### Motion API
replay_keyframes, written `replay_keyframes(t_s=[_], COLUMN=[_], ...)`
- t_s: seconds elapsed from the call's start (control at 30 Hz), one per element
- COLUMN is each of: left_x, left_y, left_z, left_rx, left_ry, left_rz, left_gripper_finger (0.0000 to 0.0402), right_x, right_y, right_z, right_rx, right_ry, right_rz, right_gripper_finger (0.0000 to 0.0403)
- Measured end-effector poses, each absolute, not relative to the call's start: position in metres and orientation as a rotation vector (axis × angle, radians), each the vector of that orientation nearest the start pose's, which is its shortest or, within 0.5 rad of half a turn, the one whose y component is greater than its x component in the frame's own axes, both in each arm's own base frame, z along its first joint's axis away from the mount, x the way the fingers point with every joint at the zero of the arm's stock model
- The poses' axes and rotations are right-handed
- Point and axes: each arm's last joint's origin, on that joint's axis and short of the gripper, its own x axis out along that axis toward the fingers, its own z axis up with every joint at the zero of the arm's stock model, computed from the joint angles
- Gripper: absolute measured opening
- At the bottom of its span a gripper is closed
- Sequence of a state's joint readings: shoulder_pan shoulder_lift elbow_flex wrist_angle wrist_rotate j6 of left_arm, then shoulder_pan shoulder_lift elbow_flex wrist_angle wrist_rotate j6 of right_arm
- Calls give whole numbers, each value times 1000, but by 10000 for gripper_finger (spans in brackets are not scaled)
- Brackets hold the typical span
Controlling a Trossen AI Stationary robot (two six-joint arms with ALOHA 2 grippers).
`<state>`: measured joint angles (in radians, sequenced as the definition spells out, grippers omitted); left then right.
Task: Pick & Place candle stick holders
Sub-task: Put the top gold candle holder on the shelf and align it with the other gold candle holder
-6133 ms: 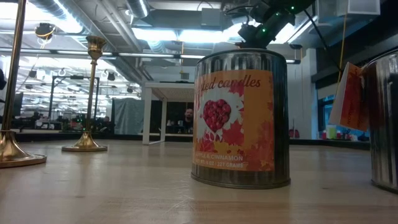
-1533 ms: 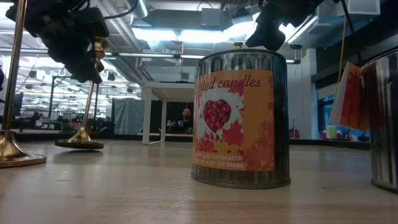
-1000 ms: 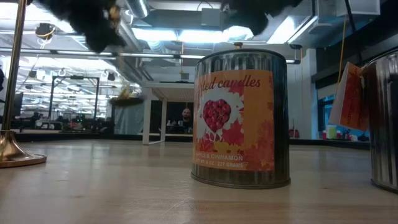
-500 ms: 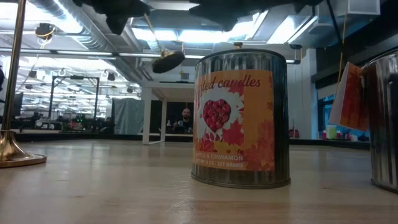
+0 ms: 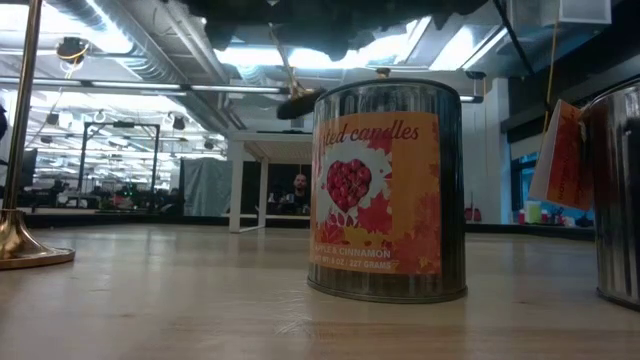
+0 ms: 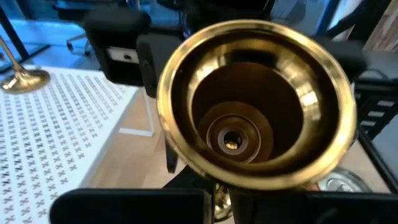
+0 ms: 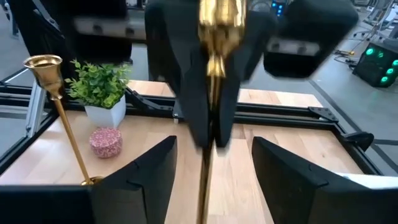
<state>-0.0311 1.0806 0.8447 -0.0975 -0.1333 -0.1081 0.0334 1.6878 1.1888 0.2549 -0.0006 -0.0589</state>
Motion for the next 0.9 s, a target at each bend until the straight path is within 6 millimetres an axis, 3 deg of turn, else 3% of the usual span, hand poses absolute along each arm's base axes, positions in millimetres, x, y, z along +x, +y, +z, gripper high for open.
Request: replay_keyframes(t_s=[0.23,0.47,0.9], left_x=[255,253,252], left_y=[-4,-4,-4], left_z=[308,313,310], left_rx=[-37,-35,-38], left_ry=[354,340,377], left_rz=[117,116,118], left_gripper_finger=[12,14,19], right_x=[388,387,385], right_y=[13,13,12], right_z=[276,272,270], right_rx=[-60,-61,1], right_ry=[268,315,347], right_rz=[42,46,4], right_gripper_finger=[143,66,15])
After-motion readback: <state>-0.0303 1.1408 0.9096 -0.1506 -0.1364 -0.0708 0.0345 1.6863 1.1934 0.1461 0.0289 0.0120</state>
